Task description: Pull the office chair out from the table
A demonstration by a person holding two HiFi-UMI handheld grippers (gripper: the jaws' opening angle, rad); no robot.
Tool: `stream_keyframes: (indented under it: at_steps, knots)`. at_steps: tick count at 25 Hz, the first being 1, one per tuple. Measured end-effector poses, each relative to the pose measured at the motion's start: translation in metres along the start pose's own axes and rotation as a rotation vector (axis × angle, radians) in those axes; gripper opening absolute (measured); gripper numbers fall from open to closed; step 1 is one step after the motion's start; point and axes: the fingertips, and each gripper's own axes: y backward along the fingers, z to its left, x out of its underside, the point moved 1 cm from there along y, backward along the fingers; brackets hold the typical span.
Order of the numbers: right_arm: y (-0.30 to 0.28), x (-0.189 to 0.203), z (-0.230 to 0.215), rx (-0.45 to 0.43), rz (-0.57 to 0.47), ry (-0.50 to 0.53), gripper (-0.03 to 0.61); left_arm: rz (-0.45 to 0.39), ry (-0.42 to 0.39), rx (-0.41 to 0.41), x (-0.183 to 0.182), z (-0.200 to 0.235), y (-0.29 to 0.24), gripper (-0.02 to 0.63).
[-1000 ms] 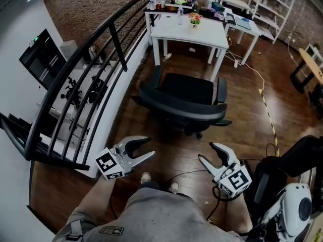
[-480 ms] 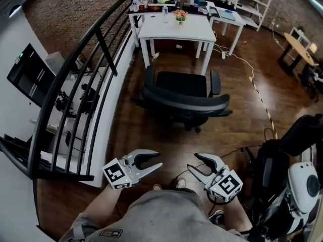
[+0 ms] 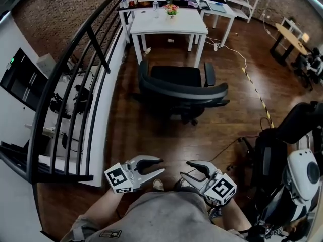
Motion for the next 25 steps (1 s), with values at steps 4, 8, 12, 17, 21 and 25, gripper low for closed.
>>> stream_keyframes:
  at_steps: [4, 8, 12, 17, 21, 25]
  knots:
    - [0.006, 0.019, 0.003, -0.03, 0.013, -0.011, 0.175, 0.001, 0.028, -0.01, 0.014, -0.013, -0.012, 0.092]
    - [0.015, 0.022, 0.006, -0.044, 0.02, -0.019, 0.13, 0.017, 0.039, -0.012, 0.021, -0.025, -0.018, 0.063]
    - [0.019, 0.024, 0.007, -0.056, 0.015, -0.009, 0.027, 0.033, 0.025, -0.02, 0.022, -0.03, -0.025, 0.023]
    - [0.021, 0.024, 0.008, -0.07, 0.016, 0.007, 0.008, 0.042, 0.014, -0.015, 0.022, -0.035, -0.031, 0.017]
    - [0.018, 0.023, 0.012, -0.101, 0.006, 0.031, 0.006, 0.042, 0.002, -0.027, 0.02, -0.034, -0.033, 0.015]
    - [0.02, 0.019, 0.007, -0.106, 0.003, 0.043, 0.006, 0.037, -0.005, -0.028, 0.015, -0.031, -0.041, 0.014]
